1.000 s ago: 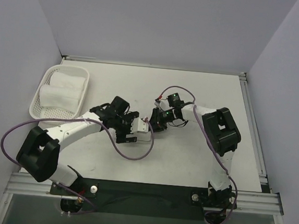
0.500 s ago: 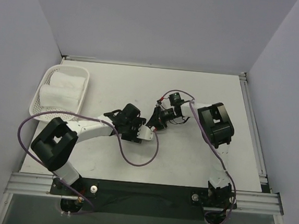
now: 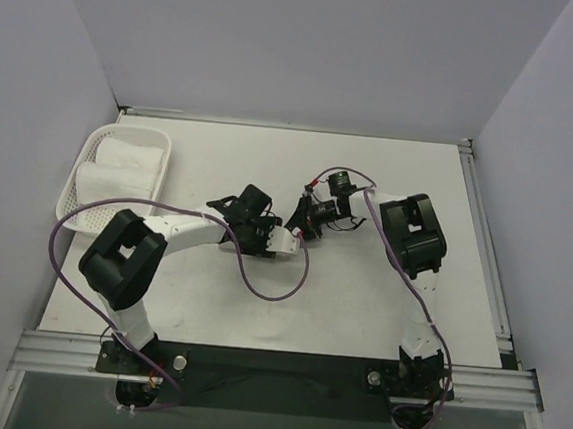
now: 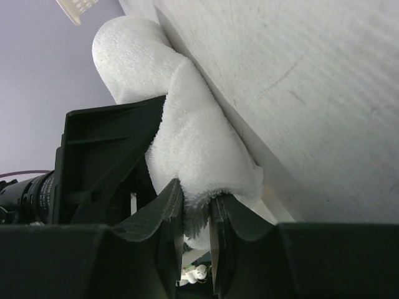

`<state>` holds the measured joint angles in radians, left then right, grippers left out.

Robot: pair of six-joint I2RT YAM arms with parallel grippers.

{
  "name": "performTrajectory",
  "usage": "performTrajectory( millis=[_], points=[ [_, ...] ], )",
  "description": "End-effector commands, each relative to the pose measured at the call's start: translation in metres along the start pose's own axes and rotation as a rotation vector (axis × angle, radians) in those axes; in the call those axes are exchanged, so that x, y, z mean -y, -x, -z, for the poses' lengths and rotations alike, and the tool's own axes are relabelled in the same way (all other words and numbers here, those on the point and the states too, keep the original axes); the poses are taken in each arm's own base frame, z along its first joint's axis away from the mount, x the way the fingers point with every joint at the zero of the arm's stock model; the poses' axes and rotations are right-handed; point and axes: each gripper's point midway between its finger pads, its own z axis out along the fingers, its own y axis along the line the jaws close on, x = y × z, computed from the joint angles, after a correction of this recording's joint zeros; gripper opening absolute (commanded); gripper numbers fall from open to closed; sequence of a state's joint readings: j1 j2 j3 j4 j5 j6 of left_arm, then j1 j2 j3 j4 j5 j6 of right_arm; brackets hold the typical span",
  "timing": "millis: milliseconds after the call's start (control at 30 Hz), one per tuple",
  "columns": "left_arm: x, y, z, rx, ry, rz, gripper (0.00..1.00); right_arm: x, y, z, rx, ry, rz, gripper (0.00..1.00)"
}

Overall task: Roll the towels
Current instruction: Place the rolled towel into the container

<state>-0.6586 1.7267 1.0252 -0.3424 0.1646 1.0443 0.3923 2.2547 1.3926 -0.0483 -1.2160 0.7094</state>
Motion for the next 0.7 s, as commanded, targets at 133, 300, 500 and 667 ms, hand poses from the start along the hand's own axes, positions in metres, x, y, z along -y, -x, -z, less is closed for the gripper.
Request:
performTrajectory(
  millis=[133,300,500,667],
  points=[
    [0.066,-0.037,-0.016,-0.069,-0.304,0.068,0.68,-0.014,0.006,0.005,-0.01,0.036,0.016,0.01],
    [0.071,-0.036,-0.018,-0.07,-0.316,0.046,0.71,-0.005,0.012,0.0,-0.002,0.016,-0.005,0.0],
    [0.071,-0.037,-0.024,-0.086,-0.33,0.032,0.64,0.002,0.021,-0.004,-0.003,0.015,-0.024,0.0],
    [0.069,-0.035,-0.024,-0.107,-0.376,0.063,0.27,-0.004,0.021,-0.001,-0.006,0.028,-0.007,0.07]
  ],
)
